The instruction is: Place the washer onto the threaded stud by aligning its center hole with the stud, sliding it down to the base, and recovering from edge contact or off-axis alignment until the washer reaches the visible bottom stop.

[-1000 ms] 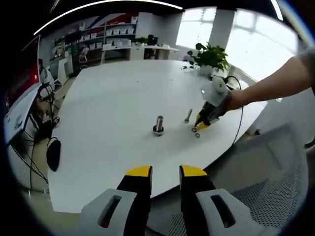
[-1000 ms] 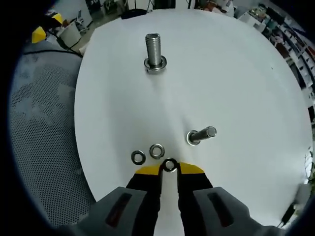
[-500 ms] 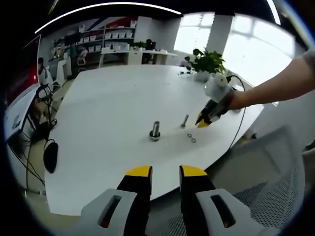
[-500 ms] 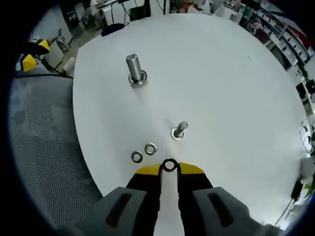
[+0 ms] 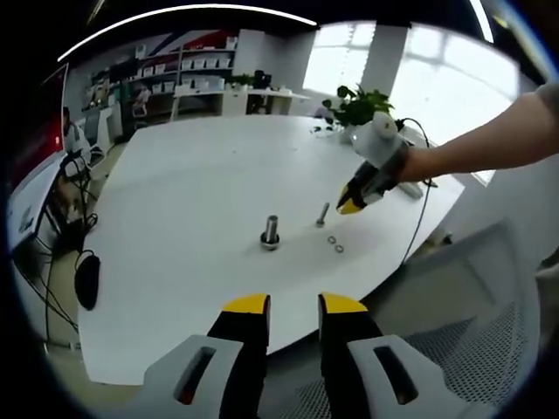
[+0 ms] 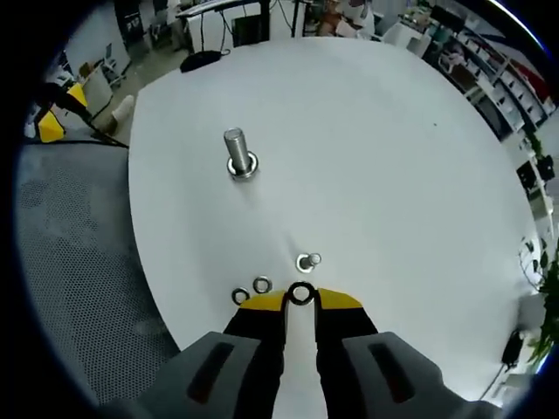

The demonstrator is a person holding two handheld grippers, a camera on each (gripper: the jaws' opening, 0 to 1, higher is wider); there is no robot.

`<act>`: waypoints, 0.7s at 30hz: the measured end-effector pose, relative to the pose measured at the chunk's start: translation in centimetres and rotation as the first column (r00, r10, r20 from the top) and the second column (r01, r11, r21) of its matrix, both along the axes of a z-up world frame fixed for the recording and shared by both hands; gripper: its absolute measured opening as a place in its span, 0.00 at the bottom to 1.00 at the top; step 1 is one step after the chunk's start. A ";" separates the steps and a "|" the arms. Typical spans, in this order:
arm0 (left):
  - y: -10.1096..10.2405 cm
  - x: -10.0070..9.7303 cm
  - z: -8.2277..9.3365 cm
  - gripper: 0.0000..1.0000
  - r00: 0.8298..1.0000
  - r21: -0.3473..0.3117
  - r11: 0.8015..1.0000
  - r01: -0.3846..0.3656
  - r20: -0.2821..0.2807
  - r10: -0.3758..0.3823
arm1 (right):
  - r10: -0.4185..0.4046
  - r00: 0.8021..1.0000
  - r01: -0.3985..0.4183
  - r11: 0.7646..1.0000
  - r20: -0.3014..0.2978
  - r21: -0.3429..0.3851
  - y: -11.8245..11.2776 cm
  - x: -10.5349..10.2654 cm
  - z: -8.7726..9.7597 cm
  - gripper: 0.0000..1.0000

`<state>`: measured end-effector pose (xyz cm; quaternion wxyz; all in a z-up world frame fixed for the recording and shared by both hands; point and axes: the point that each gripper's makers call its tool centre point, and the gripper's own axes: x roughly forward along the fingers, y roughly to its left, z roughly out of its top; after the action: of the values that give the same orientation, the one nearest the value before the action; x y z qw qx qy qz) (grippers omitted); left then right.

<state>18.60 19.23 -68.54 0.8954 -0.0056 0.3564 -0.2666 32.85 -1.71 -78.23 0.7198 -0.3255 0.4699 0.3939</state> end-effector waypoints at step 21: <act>0.0 -0.2 0.0 0.20 1.000 0.004 1.000 -0.003 -0.001 0.003 | 0.033 0.999 -0.033 0.999 0.028 0.000 1.5 1.9 0.9 0.13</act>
<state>18.35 19.26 -68.57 0.8957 -0.0046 0.3572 -0.2648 34.70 -0.20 -77.28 0.7199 -0.3384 0.4541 0.4012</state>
